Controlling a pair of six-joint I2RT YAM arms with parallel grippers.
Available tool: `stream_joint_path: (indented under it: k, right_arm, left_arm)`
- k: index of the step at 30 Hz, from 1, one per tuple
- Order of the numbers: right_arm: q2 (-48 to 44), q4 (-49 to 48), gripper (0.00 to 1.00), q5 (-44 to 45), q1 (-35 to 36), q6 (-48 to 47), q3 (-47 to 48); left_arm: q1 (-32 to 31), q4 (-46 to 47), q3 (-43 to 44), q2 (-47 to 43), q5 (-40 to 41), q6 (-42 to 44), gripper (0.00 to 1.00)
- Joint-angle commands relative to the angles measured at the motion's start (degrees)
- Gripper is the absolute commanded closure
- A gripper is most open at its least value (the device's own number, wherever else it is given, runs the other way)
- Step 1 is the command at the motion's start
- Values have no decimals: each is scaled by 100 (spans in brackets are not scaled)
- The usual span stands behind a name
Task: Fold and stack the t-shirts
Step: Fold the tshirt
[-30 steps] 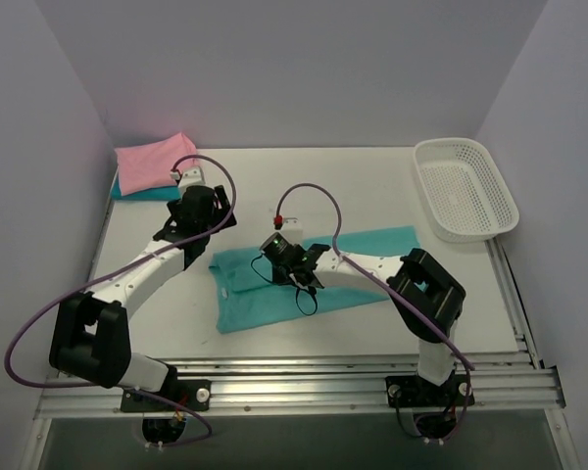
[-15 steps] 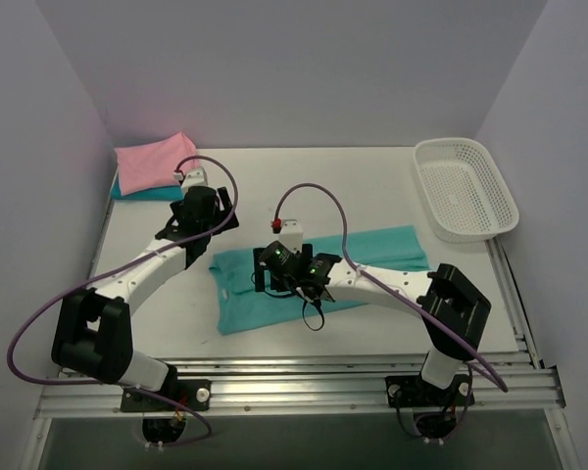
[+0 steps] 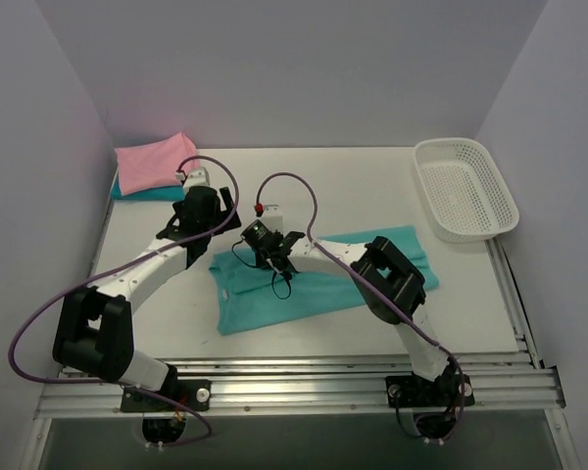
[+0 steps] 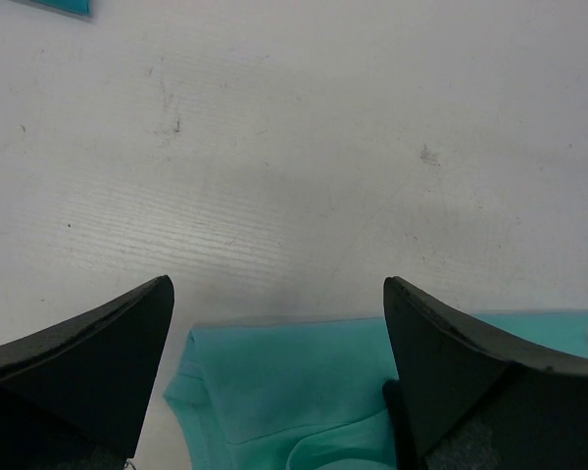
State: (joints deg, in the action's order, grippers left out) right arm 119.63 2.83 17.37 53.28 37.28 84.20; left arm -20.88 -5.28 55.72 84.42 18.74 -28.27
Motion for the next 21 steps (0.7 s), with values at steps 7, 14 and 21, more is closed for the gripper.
stream_joint_path:
  k: [7, 14, 21]
  right_arm:
    - [570, 262, 100, -163, -247, -89, 597]
    - [61, 446, 100, -58, -160, -54, 352]
    - [-896, 596, 100, 74, 51, 78, -290]
  left_arm:
    - [5, 405, -35, -198, -55, -38, 3]
    - [5, 431, 26, -84, -64, -12, 2]
    - [5, 422, 114, 91, -55, 15, 2]
